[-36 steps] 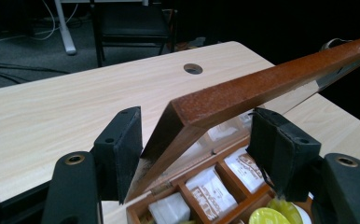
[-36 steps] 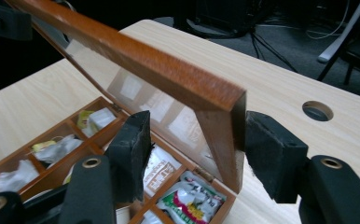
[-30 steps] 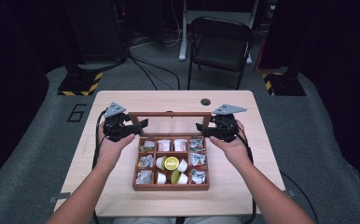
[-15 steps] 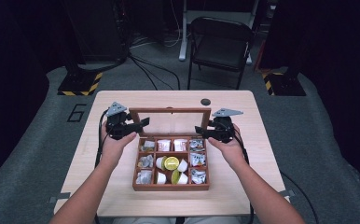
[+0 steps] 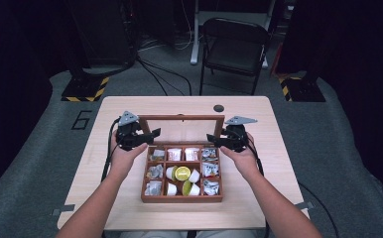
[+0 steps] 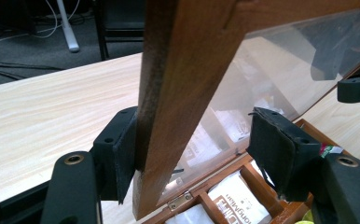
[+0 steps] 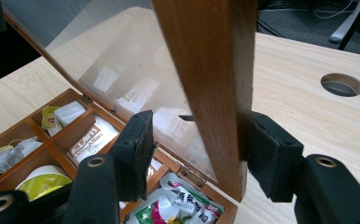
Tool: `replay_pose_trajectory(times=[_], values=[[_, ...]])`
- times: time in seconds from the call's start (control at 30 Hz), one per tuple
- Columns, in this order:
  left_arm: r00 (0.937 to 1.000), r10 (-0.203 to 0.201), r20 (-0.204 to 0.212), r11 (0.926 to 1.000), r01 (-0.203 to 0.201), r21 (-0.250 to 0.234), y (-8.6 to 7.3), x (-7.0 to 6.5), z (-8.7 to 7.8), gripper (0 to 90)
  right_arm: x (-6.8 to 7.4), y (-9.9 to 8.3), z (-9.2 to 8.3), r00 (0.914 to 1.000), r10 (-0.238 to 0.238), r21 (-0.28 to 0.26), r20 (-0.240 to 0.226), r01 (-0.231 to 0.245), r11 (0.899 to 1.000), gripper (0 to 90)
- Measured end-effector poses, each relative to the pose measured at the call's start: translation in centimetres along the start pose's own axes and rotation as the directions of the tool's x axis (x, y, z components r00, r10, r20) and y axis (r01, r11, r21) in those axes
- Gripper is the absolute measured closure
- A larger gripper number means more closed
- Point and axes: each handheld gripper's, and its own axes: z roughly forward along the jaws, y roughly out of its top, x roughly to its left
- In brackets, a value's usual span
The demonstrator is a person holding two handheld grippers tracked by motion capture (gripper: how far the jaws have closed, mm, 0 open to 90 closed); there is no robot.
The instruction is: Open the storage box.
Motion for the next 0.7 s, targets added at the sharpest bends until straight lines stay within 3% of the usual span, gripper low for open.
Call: replay_pose_trajectory(times=[0.07, 0.2, 0.33, 0.7], values=[[0.9998, -0.016, 0.013, 0.9999, 0.016, 0.001, -0.1, 0.2, 0.0, 35.4, 0.0, 0.0, 0.0, 1.0, -0.001, 0.0, 0.003, 0.001, 1.0, 45.0], [0.9998, 0.013, 0.013, 0.9999, -0.013, 0.001, -0.4, 0.3, 0.1, 36.5, -0.1, 0.0, 0.1, 1.0, -0.002, -0.001, -0.002, 0.002, 1.0, 46.4], [0.9998, -0.014, 0.015, 0.9999, 0.014, -0.003, -1.4, 0.6, 0.5, 37.5, -0.2, 0.1, 0.1, 1.0, -0.003, 0.008, -0.005, 0.003, 1.0, 47.0], [0.9993, -0.035, 0.01, 0.9993, 0.035, 0.011, -3.9, 1.6, 2.1, 38.4, -0.2, 0.4, 0.3, 1.0, -0.003, -0.006, 0.004, 0.003, 1.0, 46.8]])
